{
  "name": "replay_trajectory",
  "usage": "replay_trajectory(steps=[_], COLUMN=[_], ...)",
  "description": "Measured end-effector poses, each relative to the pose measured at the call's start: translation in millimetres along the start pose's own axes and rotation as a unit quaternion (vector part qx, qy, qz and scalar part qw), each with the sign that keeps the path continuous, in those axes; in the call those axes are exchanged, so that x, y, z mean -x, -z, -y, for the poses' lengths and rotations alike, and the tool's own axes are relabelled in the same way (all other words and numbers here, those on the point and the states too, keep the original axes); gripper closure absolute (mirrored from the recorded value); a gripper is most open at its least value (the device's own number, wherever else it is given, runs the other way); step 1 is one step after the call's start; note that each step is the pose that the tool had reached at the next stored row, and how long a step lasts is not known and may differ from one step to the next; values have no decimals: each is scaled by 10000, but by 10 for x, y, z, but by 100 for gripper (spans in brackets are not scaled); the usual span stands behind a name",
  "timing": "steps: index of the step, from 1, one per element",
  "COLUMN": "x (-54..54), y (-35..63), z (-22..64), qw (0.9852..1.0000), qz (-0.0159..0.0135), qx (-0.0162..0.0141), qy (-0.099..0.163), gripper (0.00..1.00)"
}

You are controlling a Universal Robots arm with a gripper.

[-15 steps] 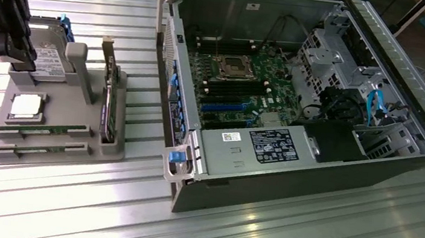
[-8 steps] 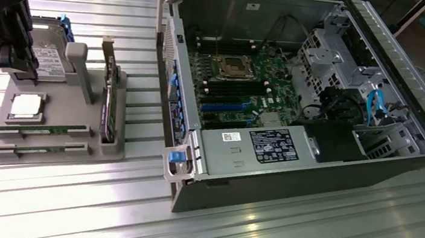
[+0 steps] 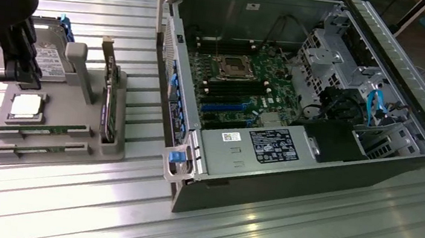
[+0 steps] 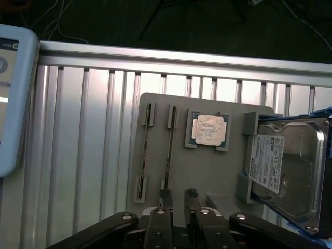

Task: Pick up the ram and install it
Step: 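Pick up the ram and move it above insertion slot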

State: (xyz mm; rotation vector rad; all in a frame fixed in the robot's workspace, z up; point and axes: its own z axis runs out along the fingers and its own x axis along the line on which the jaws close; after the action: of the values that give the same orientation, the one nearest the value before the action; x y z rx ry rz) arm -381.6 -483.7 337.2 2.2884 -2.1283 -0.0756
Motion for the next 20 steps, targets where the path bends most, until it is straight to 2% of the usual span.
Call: replay_trajectory(steps=[5, 8, 14, 20], x=[-19, -25, -36, -35], y=[-157, -209, -373, -384], z=[6, 7, 12, -4], qw=[10000, 10000, 10000, 10000], qz=[0, 0, 0, 1], qx=[0, 0, 0, -3], qy=[0, 0, 0, 4], gripper=[76, 76, 76, 76])
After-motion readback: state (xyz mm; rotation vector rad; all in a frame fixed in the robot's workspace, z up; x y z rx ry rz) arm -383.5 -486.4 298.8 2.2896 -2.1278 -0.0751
